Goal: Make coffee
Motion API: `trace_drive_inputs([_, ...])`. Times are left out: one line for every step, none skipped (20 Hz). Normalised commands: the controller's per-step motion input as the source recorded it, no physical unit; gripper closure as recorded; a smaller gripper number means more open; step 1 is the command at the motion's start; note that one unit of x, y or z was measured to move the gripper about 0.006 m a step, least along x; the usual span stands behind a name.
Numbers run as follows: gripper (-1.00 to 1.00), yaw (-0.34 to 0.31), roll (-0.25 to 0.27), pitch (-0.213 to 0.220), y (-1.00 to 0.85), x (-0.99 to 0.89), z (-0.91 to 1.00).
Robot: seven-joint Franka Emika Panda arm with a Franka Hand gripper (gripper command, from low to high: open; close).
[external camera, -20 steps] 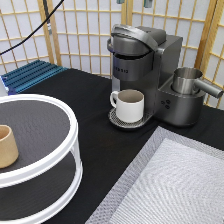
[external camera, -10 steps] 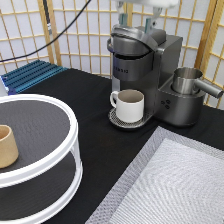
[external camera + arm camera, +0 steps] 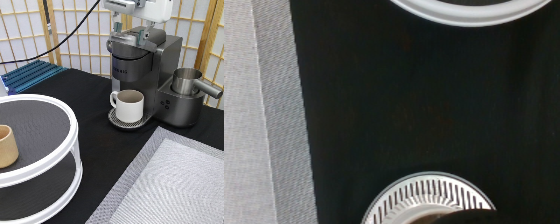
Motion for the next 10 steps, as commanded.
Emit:
trace_drive_inputs([-1.00,0.000,-0.007,0.030,0.00,-0.55,1.00])
trace_drive_inputs([-1.00,0.000,0.000,0.030,-0.01,-0.55,0.92])
trace_drive_inputs([-1.00,0.000,0.000,0.029,-0.03,-0.52,0.90])
trace_drive_inputs([-1.00,0.000,0.000,0.029,-0.04,-0.51,0.85])
trace_drive_inputs([-1.00,0.000,0.000,0.021,-0.06,-0.50,0.79])
trace_drive_inputs([-1.00,0.000,0.000,0.038,-0.22,-0.48,0.67])
trace_drive_inputs([-1.00,0.000,0.000,0.026,-0.28,-0.49,0.46])
trace_drive_inputs([-1.00,0.000,0.000,0.014,-0.40,-0.47,0.17])
trace_drive_inputs([-1.00,0.000,0.000,0.000,-0.46,-0.35,0.03])
trace_drive_inputs([-1.00,-0.011,0.000,0.000,-0.41,-0.24,0.00])
